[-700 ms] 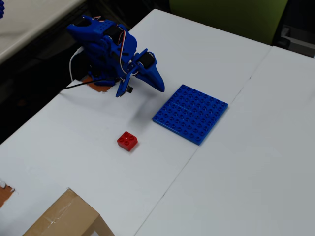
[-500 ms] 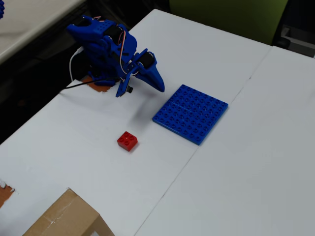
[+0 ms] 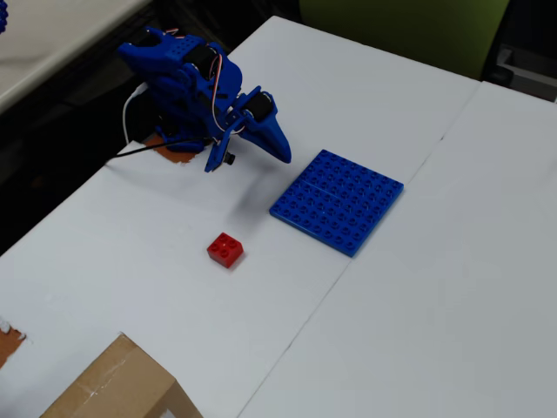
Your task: Pick up the 2x2 red block and go up the 8x8 blue block.
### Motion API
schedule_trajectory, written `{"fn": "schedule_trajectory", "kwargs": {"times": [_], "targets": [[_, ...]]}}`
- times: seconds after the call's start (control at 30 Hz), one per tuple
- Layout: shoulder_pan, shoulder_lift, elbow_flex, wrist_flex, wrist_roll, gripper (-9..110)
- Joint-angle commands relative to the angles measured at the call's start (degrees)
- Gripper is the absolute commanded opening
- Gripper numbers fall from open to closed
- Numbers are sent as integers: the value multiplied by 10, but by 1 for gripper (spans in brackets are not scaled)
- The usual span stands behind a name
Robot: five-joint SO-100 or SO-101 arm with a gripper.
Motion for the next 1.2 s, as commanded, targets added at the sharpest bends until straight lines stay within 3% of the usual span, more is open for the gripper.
{"fn": "schedule_trajectory", "kwargs": {"times": [0.0, 1.17], "targets": [[1, 4, 4, -6, -4, 0], [-1, 4, 4, -6, -36, 0]]}}
